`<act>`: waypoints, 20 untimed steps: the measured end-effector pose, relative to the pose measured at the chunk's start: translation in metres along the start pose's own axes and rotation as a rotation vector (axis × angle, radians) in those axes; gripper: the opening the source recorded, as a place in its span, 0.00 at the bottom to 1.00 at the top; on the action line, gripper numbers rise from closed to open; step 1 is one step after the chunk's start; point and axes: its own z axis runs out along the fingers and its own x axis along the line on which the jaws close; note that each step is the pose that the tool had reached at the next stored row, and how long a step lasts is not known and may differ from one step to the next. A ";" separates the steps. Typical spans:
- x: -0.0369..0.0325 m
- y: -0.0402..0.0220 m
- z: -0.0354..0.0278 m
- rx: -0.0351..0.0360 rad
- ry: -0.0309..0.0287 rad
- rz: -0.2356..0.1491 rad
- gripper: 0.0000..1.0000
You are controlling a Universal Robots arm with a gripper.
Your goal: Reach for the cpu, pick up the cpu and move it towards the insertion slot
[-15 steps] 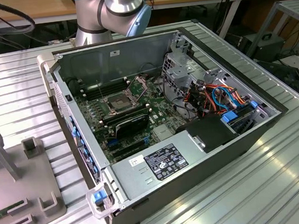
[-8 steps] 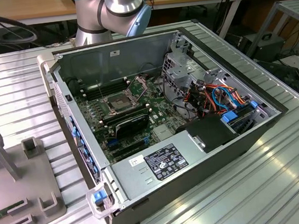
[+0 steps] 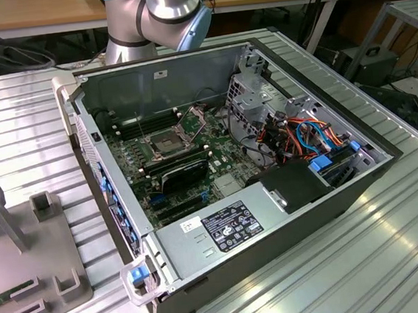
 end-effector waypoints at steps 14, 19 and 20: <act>0.0000 -0.0019 0.0080 -0.0001 -0.0007 0.000 0.69; 0.0000 -0.0019 0.0080 0.0000 -0.0005 0.000 0.69; 0.0000 -0.0021 0.0084 -0.0002 -0.0009 0.000 0.69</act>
